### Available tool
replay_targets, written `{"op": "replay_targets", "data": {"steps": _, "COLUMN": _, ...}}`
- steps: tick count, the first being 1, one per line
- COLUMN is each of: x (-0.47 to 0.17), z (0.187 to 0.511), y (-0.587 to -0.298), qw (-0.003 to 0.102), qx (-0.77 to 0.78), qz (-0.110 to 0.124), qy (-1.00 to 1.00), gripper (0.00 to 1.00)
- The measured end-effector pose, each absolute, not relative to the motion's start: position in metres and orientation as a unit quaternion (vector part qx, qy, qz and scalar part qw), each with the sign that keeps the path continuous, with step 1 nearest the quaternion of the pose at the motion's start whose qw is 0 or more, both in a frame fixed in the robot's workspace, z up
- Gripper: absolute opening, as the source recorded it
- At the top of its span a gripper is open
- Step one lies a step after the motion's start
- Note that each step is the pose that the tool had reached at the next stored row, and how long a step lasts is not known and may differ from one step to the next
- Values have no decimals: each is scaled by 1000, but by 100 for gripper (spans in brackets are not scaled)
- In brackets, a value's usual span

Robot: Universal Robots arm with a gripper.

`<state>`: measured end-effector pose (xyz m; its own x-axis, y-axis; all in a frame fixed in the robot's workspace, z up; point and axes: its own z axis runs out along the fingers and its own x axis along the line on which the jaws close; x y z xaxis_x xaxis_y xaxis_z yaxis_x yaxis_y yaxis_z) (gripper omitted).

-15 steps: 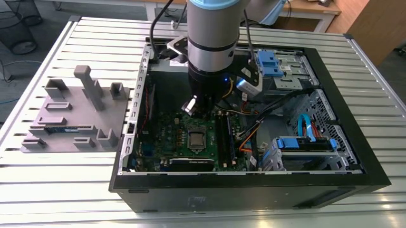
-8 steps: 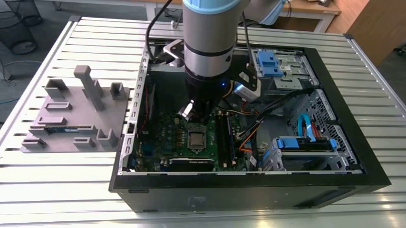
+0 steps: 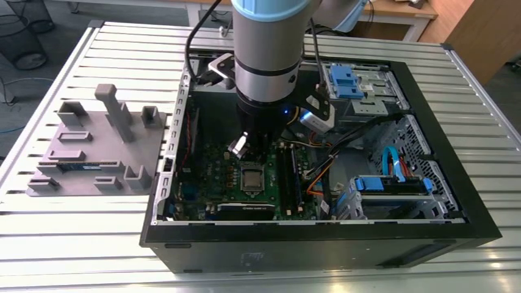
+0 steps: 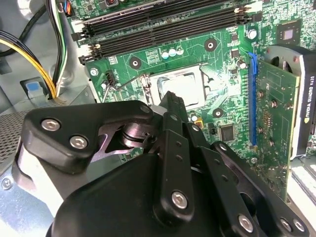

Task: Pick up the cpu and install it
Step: 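Install the first cpu locking lever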

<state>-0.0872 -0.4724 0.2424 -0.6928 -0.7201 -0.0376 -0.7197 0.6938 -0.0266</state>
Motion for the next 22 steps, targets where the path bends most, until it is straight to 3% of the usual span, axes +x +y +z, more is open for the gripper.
{"op": "replay_targets", "data": {"steps": 22, "x": -87, "z": 260, "y": -472, "qw": 22, "qx": -391, "qz": -6, "qy": 920, "gripper": 11}}
